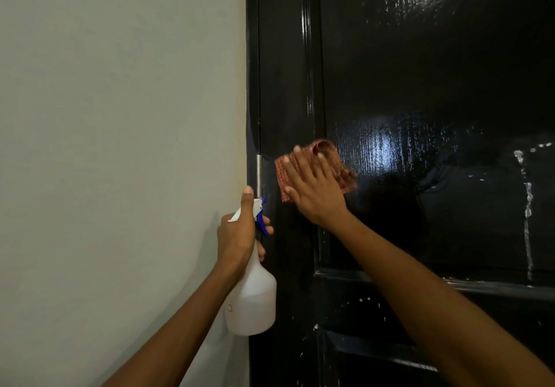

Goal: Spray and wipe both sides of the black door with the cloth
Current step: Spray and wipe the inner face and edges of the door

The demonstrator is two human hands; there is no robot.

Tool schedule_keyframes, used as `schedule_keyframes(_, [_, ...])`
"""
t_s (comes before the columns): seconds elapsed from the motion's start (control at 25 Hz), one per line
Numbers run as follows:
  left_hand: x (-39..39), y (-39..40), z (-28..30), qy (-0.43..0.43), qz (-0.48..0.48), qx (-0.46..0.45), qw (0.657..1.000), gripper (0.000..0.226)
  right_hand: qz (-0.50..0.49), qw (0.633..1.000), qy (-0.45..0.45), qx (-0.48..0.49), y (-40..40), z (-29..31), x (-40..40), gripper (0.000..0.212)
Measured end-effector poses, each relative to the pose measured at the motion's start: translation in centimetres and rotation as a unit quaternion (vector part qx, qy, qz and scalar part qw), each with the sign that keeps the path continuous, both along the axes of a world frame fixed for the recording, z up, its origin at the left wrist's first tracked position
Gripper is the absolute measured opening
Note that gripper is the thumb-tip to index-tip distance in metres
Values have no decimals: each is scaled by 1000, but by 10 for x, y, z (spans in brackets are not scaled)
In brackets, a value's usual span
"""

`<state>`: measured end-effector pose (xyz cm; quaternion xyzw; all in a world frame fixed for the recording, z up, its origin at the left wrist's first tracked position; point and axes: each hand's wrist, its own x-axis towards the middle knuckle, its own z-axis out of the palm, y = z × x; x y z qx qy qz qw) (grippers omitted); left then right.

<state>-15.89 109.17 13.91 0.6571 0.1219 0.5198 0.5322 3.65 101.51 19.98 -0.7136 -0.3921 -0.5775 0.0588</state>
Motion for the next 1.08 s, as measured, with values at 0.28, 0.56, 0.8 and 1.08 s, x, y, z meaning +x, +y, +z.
schedule_keyframes(0.28, [0, -4, -8, 13, -3, 12, 1000, 74, 16, 996, 0, -89, -43, -134, 7, 66])
schedule_keyframes(0.56, [4, -8, -12, 12, 0, 12, 1000, 76, -27, 999, 0, -23, -26, 1, 6, 65])
schedule_keyframes(0.8, [9, -13, -41, 41, -17, -2, 999, 77, 21, 997, 18, -67, -34, -137, 9, 68])
schedule_keyframes(1.08, [5, -25, -58, 48, -38, -27, 998, 73, 14, 984, 11, -175, -76, -215, 16, 76])
